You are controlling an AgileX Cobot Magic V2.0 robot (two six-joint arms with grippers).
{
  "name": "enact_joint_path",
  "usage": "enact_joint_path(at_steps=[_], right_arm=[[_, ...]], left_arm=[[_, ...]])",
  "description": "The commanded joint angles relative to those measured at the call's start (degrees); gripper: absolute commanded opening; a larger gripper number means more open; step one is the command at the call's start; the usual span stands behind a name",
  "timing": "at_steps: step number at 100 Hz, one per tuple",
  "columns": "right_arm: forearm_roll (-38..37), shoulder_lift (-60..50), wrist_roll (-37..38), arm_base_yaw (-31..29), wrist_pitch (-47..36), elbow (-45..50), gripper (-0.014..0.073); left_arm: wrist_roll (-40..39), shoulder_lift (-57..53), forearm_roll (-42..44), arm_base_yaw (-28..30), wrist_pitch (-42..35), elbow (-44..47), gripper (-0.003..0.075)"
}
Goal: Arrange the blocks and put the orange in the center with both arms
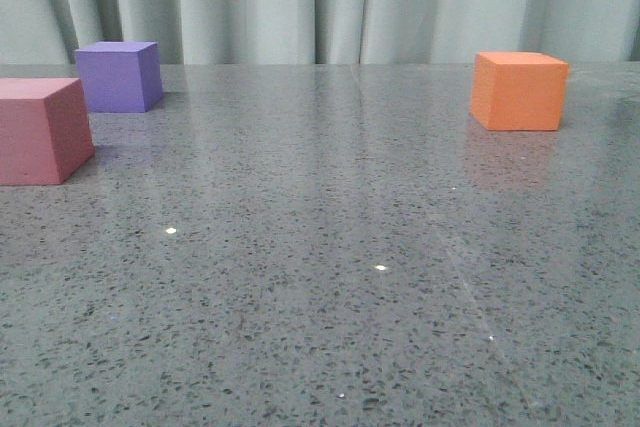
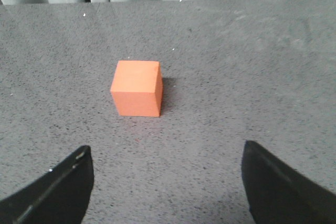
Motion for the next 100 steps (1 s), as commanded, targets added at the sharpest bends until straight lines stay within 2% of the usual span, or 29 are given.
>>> enact_joint_path(at_steps=[1,24,49,75,100], right_arm=[[1.8,5.7,-0.4,0.0,1.8,-8.2,0.058],[4.2,22.7,-0.4,0.0,14.1,-26.3,0.058],[5.4,38.8,0.9,0.1,22.1,-42.3,0.058],[7.0,50.7,2.5,0.1,30.1,-53.3,0.058],[8.2,58.1,3.1,1.1,32.1,-57.6,0.058]], left_arm=[[0.2,0.6,-0.8,-0.2,-4.7,-1.8,0.0598],[0.2,0.6,-0.8,-0.2,-4.7,-1.8,0.0598],[0.2,0.6,-0.8,-0.2,-4.7,-1.8,0.0598],[0.2,0.6,-0.8,-0.2,-4.7,-1.8,0.0598],[0.2,0.6,-0.7,-0.2,-4.7,-1.8,0.0598]])
